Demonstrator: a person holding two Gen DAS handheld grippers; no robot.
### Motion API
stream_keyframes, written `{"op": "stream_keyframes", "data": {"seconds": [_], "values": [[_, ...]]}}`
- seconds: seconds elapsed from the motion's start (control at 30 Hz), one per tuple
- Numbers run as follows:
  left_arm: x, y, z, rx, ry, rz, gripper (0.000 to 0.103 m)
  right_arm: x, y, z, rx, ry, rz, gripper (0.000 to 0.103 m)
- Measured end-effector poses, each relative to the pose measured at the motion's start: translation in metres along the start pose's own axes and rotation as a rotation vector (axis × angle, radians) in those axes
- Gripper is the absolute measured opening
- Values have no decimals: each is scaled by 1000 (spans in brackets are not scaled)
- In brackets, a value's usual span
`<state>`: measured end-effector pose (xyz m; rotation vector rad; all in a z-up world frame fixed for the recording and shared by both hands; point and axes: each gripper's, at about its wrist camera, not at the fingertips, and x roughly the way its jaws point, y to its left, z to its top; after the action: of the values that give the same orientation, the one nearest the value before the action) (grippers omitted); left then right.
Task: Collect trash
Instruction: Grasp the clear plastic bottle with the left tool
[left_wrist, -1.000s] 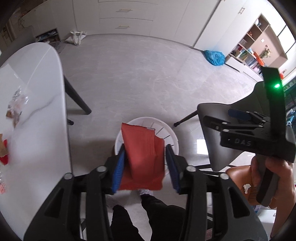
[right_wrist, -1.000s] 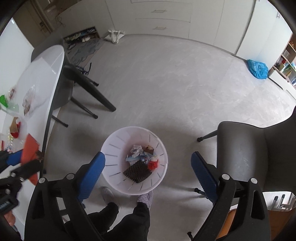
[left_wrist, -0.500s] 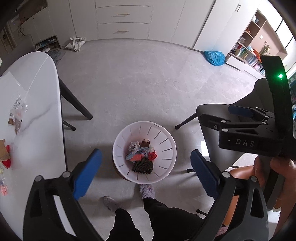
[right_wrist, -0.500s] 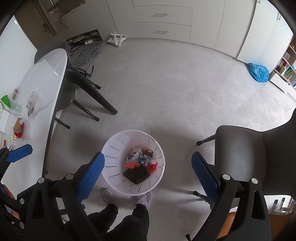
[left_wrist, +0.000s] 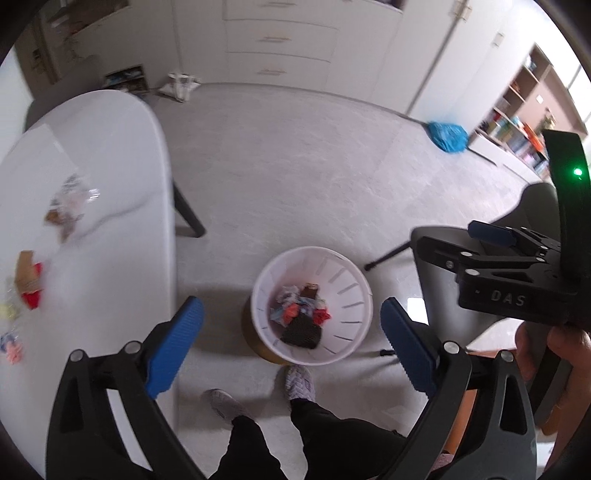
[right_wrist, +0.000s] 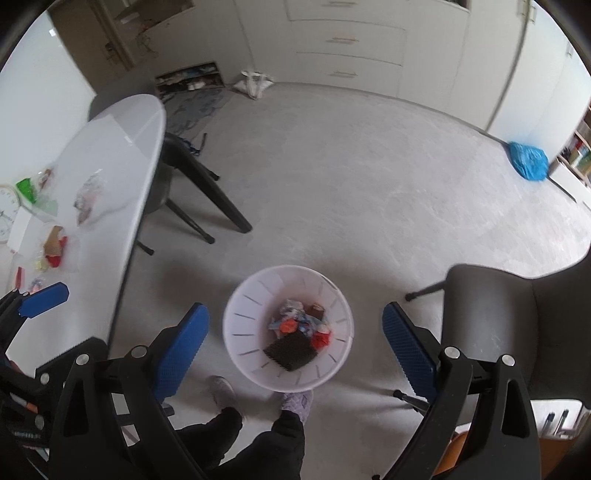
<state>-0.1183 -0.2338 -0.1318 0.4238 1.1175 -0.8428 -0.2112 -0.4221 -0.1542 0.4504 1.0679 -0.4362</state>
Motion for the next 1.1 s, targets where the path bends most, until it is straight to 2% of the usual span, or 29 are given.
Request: {"op": "stream_keyframes", "data": {"seconds": [0.13, 0.33, 0.4, 0.57, 0.7, 0.83, 1.1], "values": [[-23, 43, -5, -74, -44, 65, 93, -5, 37, 9, -57, -26, 44, 94], [-58, 134, -24, -229, -98, 201, 93, -3, 111, 21, -153, -39, 128, 94], [-68, 169, -34, -282, -105, 248, 93, 0, 140, 23, -190, -36, 157, 94], [-84, 240, -60, -405, -106, 314, 93, 6, 208, 24, -271, -22, 217, 94], [-83, 284, -76, -438, -90, 365, 93, 10, 251, 24, -327, -4, 245, 94], [-73, 316, -81, -447, -61, 367, 93, 14, 288, 22, -375, 15, 261, 94], [-35, 364, -76, -484, -5, 322, 93, 27, 330, 25, -423, 49, 262, 94]]}}
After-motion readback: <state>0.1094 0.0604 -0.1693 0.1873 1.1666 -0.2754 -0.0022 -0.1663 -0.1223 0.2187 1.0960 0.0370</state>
